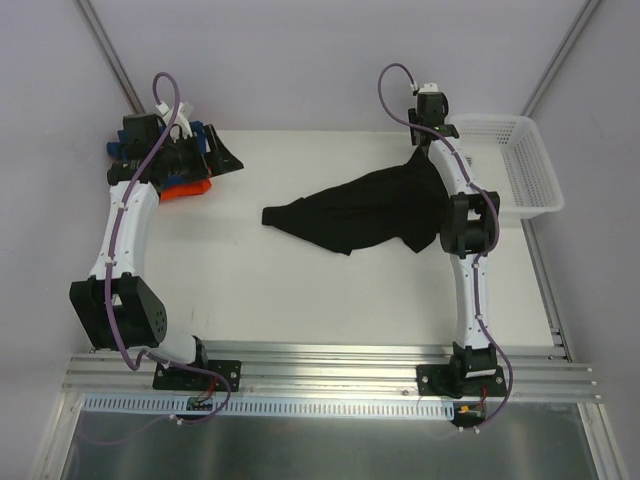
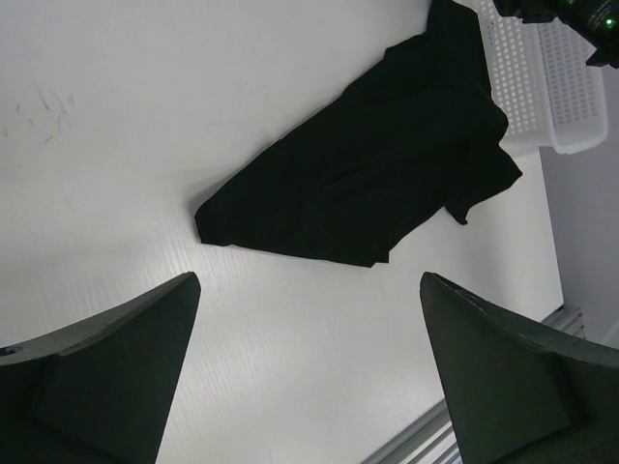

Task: Fold and stack the t-shirts
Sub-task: Move the tshirt to the center of the board

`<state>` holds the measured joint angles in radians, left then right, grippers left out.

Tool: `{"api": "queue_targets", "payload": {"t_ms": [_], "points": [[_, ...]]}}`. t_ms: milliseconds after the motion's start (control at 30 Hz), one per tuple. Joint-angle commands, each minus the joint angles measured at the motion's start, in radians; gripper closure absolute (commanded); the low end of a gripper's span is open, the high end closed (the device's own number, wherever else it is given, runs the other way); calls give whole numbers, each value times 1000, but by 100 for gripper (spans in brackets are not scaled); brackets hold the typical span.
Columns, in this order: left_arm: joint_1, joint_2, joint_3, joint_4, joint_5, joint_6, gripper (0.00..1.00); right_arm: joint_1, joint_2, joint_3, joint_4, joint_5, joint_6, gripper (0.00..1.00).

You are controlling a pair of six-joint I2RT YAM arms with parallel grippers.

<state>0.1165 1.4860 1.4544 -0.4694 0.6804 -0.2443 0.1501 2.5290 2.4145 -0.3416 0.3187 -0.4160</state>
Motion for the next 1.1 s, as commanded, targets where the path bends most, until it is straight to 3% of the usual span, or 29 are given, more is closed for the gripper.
{"api": "queue_targets", "payload": {"t_ms": [0,500,667,1067], "points": [[-11,-6,27,0,27,-3,1,0,14,43,-54,57,-90,52],[-11,-27,18,11,50,-53,1,-3,-16,-26,-253,43,-46,53],[-9,-38,6,15,54,-62,1,-21,-58,-107,-344,-52,36,53],[-9,-63,-29,23,62,-50,1,-86,-22,-54,-315,-64,71,52]]}}
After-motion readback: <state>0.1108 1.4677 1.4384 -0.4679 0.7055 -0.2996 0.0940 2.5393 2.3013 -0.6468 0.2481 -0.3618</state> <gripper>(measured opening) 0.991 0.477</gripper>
